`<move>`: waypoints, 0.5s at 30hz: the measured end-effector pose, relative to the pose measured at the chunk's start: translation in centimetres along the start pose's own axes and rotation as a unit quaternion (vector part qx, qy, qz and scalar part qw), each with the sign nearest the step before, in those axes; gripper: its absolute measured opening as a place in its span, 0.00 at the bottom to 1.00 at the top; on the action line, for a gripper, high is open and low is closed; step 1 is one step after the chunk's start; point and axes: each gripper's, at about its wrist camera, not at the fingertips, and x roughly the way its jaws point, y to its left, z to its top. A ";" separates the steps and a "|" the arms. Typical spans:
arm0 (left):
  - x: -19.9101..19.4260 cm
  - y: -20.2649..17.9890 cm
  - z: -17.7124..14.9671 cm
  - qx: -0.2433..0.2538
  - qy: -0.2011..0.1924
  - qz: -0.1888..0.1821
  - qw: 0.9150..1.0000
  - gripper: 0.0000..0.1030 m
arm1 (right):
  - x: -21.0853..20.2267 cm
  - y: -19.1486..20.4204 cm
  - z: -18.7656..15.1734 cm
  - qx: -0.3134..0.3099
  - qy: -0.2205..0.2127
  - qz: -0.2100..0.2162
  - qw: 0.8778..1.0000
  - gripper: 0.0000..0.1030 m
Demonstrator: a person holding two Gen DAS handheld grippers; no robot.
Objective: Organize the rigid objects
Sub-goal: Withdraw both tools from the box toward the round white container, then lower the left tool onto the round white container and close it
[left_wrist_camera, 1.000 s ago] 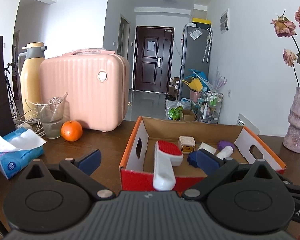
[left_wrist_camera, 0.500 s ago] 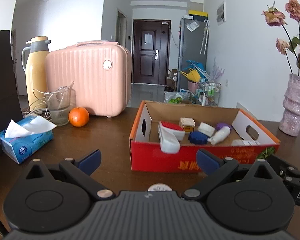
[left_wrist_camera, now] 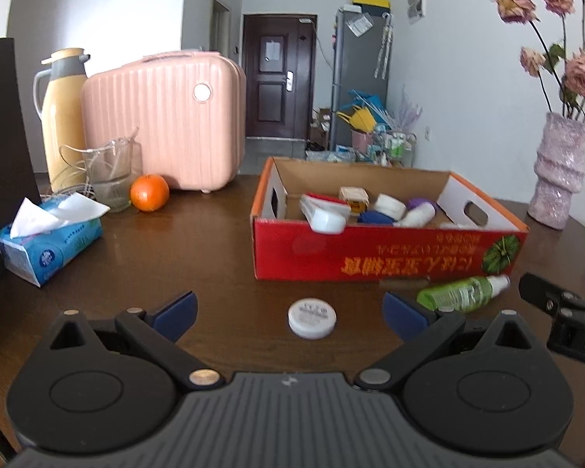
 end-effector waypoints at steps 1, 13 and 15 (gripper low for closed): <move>0.1 -0.1 -0.2 0.003 0.004 -0.002 1.000 1.00 | 0.0 0.0 -0.1 0.001 0.001 -0.001 1.000 1.00; 4.2 0.2 -1.1 -0.004 0.077 -0.014 0.997 1.00 | 0.7 -0.5 -0.3 0.015 0.017 -0.022 0.999 1.00; 5.2 0.2 -1.1 -0.001 0.084 -0.007 0.996 1.00 | 0.9 -0.6 -0.3 0.018 0.021 -0.027 0.999 1.00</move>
